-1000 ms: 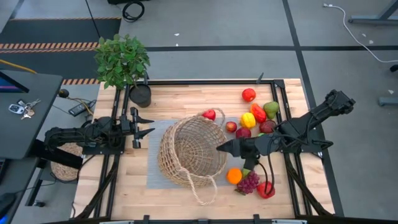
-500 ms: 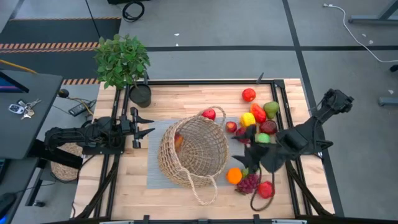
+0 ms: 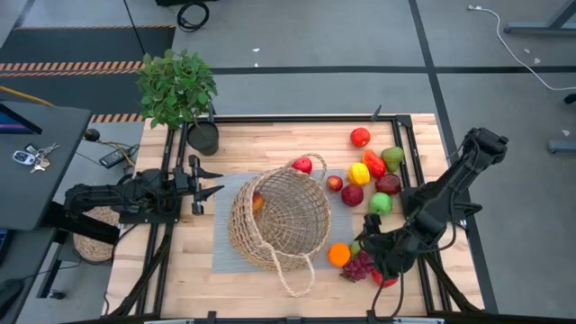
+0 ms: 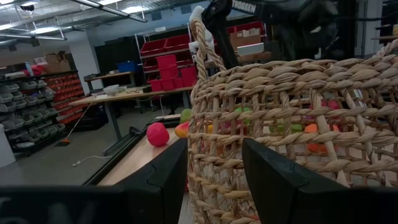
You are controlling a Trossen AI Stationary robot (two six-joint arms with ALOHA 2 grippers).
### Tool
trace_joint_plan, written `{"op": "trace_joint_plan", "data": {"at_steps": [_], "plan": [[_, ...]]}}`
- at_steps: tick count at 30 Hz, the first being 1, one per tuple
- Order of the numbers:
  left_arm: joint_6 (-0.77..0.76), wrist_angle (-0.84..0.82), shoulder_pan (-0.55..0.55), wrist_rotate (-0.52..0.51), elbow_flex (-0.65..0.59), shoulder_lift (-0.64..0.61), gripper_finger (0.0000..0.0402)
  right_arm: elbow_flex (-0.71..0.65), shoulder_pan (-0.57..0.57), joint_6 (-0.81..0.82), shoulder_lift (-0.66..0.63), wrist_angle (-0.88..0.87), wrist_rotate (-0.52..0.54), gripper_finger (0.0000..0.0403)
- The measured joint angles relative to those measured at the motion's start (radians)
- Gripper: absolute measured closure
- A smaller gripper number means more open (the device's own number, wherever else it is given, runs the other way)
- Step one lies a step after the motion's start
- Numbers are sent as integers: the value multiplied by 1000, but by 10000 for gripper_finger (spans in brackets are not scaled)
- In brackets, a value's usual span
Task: Build produce basket
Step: Put the orange into the brown basket
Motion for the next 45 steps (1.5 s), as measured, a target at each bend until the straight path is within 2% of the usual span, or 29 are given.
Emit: {"op": "trace_joint_plan", "data": {"at_steps": [6, 12, 22, 36, 45], "plan": [[0, 0, 0, 0, 0, 0, 241, -158, -12, -44, 0, 294, 71, 46], [0, 0, 0, 0, 0, 0, 241, -217, -15, -107, 17, 471, 159, 46], [0, 0, 0, 0, 0, 0, 241, -221, -23, -233, 242, 731, 170, 46], [0, 0, 0, 0, 0, 0, 241, -219, -83, -271, 381, 794, 140, 46], [0, 0, 0, 0, 0, 0, 241, -218, -100, -245, 385, 787, 114, 61]]}}
